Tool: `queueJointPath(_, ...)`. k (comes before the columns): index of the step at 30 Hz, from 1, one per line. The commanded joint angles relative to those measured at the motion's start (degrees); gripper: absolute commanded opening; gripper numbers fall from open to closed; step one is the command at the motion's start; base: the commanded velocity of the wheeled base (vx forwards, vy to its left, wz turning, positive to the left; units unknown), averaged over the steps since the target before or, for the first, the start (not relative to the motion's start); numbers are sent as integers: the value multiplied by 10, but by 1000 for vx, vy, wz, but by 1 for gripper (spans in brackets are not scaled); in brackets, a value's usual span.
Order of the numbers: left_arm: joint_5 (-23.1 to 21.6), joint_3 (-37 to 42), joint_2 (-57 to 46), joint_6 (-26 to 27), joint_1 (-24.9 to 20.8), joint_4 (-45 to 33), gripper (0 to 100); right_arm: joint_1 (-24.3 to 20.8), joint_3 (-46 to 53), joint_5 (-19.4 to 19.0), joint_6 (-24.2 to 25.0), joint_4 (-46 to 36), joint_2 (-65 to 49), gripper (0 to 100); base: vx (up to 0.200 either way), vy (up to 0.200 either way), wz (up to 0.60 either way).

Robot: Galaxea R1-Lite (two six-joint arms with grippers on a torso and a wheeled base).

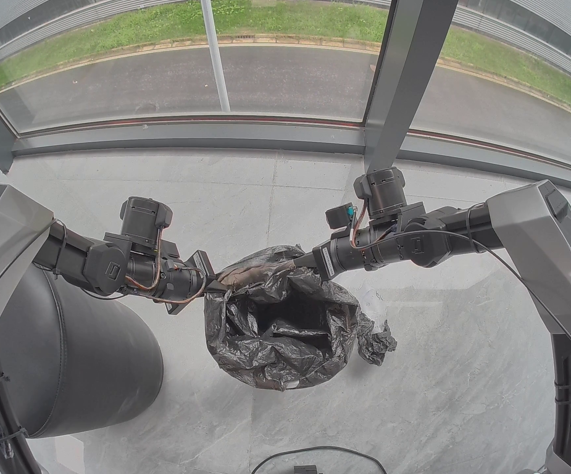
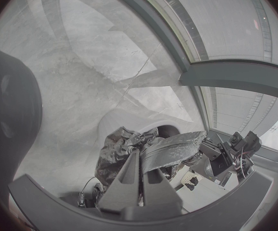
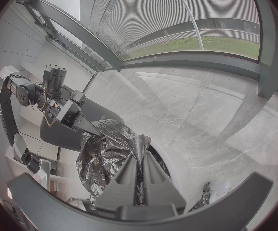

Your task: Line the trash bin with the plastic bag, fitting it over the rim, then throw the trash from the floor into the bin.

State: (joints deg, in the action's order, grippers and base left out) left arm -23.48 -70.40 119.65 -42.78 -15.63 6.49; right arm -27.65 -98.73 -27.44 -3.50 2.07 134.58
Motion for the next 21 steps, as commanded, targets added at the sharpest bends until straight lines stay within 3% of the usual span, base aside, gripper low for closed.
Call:
queueJointPath(1, -1, -1, 17, 4, 4, 19, 0, 4, -23, 0, 0, -1, 18, 0, 0, 0, 0)
queueJointPath(7, 0, -2, 27, 38, 4, 36, 0, 5, -69, 1, 0, -3, 47, 0, 0, 0, 0)
queueJointPath(21, 8, -11, 57, 36, 31, 84, 0, 18, -85, 3, 0, -15, 63, 0, 0, 0, 0)
